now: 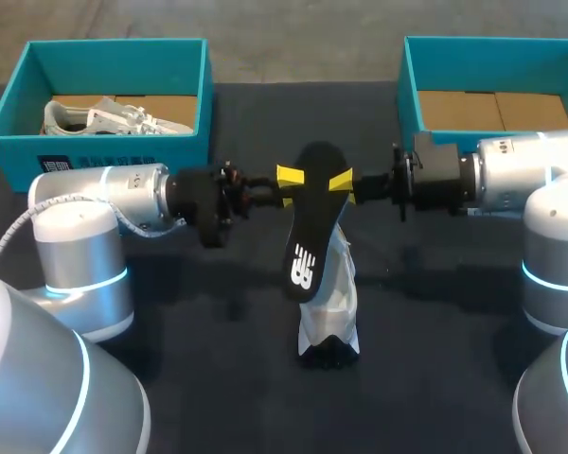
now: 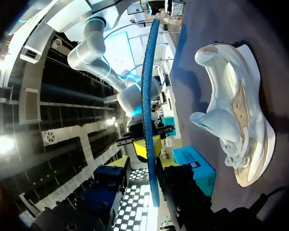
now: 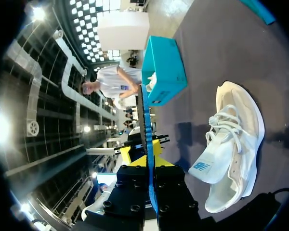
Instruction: Take the shoe out of the shoebox, open the shoe tongue, remove and reinsert the insole, then place the shoe into the shoebox
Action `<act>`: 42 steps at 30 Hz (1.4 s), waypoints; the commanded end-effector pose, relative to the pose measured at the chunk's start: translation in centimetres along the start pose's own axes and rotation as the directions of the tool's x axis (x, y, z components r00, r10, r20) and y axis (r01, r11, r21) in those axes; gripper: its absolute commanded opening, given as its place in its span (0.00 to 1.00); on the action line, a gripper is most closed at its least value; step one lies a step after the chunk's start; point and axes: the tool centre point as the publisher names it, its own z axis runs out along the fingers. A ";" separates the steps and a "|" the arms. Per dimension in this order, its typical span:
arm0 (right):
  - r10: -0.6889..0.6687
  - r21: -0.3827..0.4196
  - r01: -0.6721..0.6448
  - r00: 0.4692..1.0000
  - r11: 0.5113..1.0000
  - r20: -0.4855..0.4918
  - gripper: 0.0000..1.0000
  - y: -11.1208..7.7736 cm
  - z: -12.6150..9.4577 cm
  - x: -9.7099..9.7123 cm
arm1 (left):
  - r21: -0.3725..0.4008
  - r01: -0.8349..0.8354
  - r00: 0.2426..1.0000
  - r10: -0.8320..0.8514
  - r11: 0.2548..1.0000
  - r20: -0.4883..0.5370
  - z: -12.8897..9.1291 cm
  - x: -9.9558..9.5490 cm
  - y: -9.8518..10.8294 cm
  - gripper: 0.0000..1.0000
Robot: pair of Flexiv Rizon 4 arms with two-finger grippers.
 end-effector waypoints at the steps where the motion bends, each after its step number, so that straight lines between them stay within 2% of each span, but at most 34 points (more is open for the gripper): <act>1: 0.000 -0.002 0.000 1.000 1.000 0.001 0.00 0.0 0.1 0.0 | -0.001 -0.003 1.000 0.003 1.000 -0.001 0.4 0.2 0.1 0.37; 13: 0.000 -0.002 0.000 1.000 1.000 0.001 0.00 0.0 0.1 0.0 | 0.000 -0.008 0.999 0.008 1.000 -0.032 0.7 0.8 0.2 0.45; 17: 0.000 -0.002 0.000 1.000 1.000 0.001 0.00 0.0 0.1 0.0 | -0.003 -0.008 0.999 0.007 1.000 -0.039 0.6 0.9 0.2 0.35; 20: 0.000 -0.002 0.000 1.000 1.000 0.001 0.00 0.0 0.1 0.0 | -0.004 -0.007 0.999 0.006 1.000 -0.045 0.6 1.1 0.1 0.34; 24: 0.000 -0.002 0.000 1.000 1.000 0.001 0.00 0.0 0.1 0.0 | -0.005 -0.007 0.999 0.006 1.000 -0.047 0.7 1.1 0.1 0.26; 32: 0.000 -0.002 0.000 1.000 1.000 0.001 0.00 0.0 0.1 0.0 | 0.000 -0.010 0.999 0.010 1.000 -0.047 0.9 1.1 0.0 0.20; 33: 0.000 -0.002 0.000 1.000 1.000 0.001 0.00 0.0 0.1 0.0 | 0.001 -0.011 0.999 0.011 1.000 -0.048 1.0 1.1 -0.1 0.03; 34: 0.000 -0.002 0.000 1.000 1.000 0.001 0.00 0.0 0.1 0.0 | 0.001 -0.011 0.999 0.011 1.000 -0.048 1.0 1.2 -0.1 0.00; 42: 0.000 -0.002 0.000 1.000 1.000 0.001 0.00 0.0 0.1 0.0 | 0.001 -0.019 0.998 0.020 1.000 -0.052 1.1 1.2 -0.1 0.00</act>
